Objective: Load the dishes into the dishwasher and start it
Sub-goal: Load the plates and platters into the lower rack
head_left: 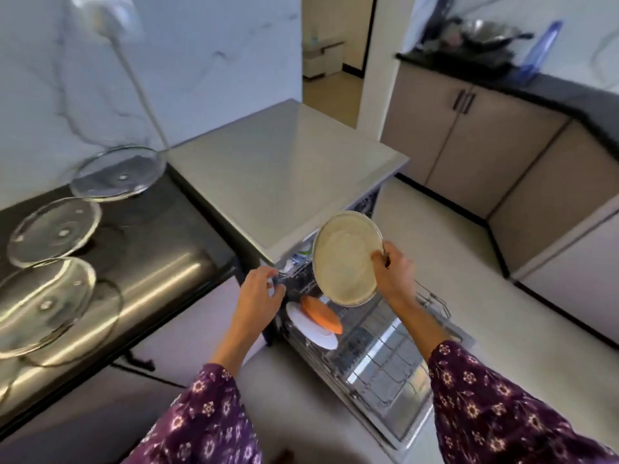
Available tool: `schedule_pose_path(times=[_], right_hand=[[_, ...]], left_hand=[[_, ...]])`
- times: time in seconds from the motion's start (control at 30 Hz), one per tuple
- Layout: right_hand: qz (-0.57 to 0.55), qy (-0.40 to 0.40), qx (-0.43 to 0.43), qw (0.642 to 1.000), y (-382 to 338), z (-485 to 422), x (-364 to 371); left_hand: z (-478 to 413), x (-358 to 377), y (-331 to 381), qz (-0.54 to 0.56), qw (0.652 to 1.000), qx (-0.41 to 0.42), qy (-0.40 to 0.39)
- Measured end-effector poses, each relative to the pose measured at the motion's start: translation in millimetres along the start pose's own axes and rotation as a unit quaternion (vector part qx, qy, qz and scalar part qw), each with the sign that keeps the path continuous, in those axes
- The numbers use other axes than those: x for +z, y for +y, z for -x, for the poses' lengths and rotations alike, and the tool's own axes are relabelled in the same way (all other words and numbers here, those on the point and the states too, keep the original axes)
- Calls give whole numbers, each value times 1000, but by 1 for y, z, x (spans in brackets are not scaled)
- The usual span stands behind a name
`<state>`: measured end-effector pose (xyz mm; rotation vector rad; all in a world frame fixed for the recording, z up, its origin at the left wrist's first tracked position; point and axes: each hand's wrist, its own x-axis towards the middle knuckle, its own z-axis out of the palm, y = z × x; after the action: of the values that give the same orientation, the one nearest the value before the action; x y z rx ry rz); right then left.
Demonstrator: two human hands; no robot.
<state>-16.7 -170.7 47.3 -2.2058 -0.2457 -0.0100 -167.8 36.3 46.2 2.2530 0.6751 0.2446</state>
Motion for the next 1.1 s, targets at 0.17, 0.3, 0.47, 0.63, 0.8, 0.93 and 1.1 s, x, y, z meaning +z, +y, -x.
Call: schedule_pose_path(times=[0.17,0.3,0.47,0.63,0.8,0.93,1.1], right_hand=[[76,-21,25,997,70,-26,17],[124,-65,32,990,113,-47,46],[183,-163,39,969,164,-79,105],[257,-254,5,932,213,-101,177],[300,-302,-85,901,257,-115,240],[297,-330,-104,890,280,-113,279],[281,-307,-91,905,305,-99,310]], left_hand=[[-61,46,17,-89,989,111,-43],[-125,74,26,-196,958,208,-20],[-179,106,11,-254,940,228,30],[-191,123,-9,-297,924,240,25],[-191,129,-9,-330,911,244,27],[-189,131,-13,-348,898,266,37],[-187,133,-13,-356,894,265,60]])
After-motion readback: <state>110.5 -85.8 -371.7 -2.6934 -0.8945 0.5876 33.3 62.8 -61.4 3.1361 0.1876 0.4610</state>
